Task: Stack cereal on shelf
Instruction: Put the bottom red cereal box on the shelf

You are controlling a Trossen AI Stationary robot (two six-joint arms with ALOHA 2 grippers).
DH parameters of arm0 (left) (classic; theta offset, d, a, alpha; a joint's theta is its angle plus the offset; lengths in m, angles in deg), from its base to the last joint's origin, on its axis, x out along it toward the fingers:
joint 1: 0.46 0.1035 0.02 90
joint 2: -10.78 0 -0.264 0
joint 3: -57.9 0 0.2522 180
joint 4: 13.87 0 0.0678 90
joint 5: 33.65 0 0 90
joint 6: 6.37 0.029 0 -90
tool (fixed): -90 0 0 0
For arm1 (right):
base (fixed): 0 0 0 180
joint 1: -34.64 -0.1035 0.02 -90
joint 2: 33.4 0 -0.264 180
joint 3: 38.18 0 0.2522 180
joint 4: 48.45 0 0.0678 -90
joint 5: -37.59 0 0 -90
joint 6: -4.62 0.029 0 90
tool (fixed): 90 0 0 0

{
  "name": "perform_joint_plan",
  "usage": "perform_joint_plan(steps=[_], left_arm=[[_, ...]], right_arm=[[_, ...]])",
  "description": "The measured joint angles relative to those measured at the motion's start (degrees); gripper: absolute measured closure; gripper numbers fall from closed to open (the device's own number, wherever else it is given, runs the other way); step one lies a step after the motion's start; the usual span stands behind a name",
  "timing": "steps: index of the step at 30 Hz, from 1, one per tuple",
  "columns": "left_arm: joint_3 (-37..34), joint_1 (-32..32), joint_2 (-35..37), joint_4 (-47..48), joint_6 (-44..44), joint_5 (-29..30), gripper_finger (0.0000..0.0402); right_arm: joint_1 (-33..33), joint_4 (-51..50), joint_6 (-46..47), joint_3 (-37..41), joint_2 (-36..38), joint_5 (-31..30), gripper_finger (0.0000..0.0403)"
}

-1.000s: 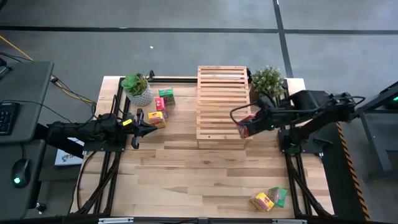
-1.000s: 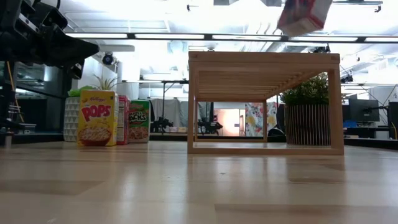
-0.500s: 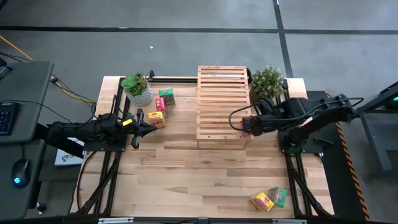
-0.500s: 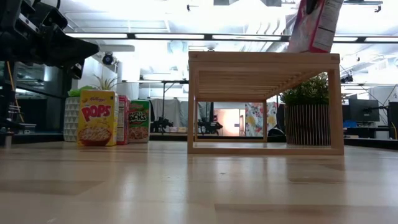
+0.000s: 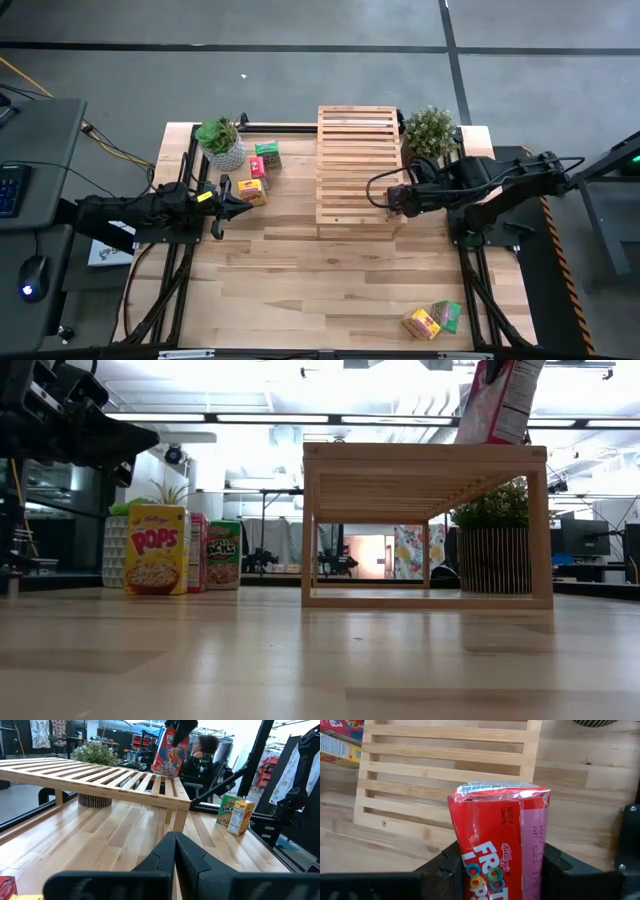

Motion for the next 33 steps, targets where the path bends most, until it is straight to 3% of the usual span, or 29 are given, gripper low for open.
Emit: perform_joint_plan(steps=[9, 23, 33], left_arm=[[0.0, 0.0, 0.0, 0.02, -0.01, -0.02, 0.0401], [0.0, 0.01, 0.0, 0.0, -0.01, -0.02, 0.0401], [0.0, -0.01, 0.02, 0.02, 0.0, -0.02, 0.0401]], right_arm=[[-0.02, -0.09, 2.37, 0.0, 0.02, 0.22, 0.0248], [-0.04, -0.15, 2.53, 0.0, 0.02, 0.46, 0.0153], [-0.04, 0.13, 0.93, 0.0, 0.02, 0.72, 0.0146]])
